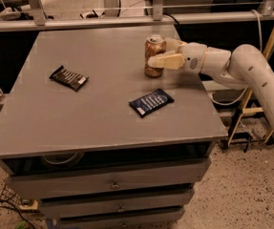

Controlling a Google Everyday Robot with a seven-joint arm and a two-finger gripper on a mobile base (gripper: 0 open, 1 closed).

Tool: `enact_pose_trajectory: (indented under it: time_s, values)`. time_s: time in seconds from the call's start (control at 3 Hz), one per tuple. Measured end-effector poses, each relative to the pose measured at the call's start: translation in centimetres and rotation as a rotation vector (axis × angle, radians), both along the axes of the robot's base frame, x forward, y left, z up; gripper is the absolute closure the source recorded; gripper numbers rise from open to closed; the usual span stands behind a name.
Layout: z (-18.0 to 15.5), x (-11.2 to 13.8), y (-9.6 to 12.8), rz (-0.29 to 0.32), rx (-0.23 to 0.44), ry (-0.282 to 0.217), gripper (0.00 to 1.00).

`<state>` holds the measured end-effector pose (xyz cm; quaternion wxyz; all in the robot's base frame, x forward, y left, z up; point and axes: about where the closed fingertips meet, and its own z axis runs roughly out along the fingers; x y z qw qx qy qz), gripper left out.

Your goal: Place orange can upright

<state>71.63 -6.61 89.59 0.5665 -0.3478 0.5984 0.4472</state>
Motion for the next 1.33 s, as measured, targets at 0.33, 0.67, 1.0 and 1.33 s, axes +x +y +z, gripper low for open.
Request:
enact_pose_trajectory:
  time_s: [0.33,0.67,1.0,1.33]
  values:
    - [0.0,-0.1,-0.2,-0.003,-0.015,0.003,0.0]
    - [0.7,-0.6,-3.2,-0.053,-0.158,0.02,0.0]
    - [2.0,-2.6,-10.1,-0.202,-0.314,0.053,0.0]
    - [2.3,-3.5,-15.6,-0.304,-0.357,0.084,0.0]
